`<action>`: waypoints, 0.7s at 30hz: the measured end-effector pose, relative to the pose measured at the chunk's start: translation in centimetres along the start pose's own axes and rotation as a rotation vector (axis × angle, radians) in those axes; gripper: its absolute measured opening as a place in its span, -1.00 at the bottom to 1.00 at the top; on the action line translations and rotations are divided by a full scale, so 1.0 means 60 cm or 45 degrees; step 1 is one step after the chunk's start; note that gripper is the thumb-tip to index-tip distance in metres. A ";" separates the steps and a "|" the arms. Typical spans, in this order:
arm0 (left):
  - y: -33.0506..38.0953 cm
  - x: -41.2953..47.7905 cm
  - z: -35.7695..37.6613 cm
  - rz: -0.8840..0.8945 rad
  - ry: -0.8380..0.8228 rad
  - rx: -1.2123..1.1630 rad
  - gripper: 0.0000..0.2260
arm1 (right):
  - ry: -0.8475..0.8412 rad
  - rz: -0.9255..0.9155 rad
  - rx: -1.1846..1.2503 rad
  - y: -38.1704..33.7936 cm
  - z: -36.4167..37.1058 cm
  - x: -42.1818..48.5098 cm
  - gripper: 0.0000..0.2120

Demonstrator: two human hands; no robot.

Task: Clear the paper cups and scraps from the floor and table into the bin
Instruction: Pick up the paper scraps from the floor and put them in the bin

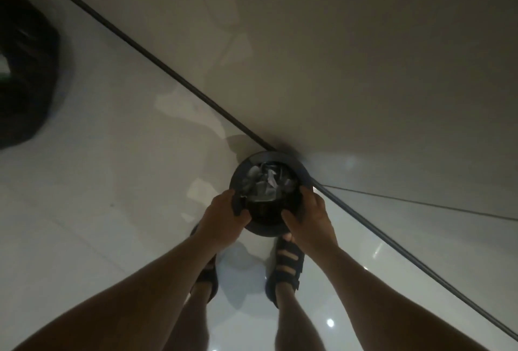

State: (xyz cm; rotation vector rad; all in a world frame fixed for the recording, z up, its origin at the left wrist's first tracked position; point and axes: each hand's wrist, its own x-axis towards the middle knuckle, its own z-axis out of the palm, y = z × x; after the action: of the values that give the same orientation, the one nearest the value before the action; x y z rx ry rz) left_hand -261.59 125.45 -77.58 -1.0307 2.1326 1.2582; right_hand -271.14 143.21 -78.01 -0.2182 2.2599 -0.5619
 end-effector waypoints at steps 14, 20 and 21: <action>0.306 -0.253 -0.248 0.582 -0.148 0.282 -0.61 | 0.251 0.030 -0.081 -0.201 -0.265 -0.355 -0.30; 0.374 -0.393 -0.250 0.692 -0.329 0.626 -0.36 | 0.420 0.075 -0.067 -0.204 -0.317 -0.550 -0.29; 0.384 -0.416 -0.242 0.709 -0.352 0.673 -0.32 | 0.458 0.105 -0.038 -0.193 -0.321 -0.582 -0.29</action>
State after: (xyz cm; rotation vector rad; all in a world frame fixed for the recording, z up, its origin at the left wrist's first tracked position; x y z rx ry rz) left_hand -264.48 128.94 -40.93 -0.0367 2.4029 0.8887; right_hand -261.74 150.60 -38.23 -0.0387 2.6125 -0.5588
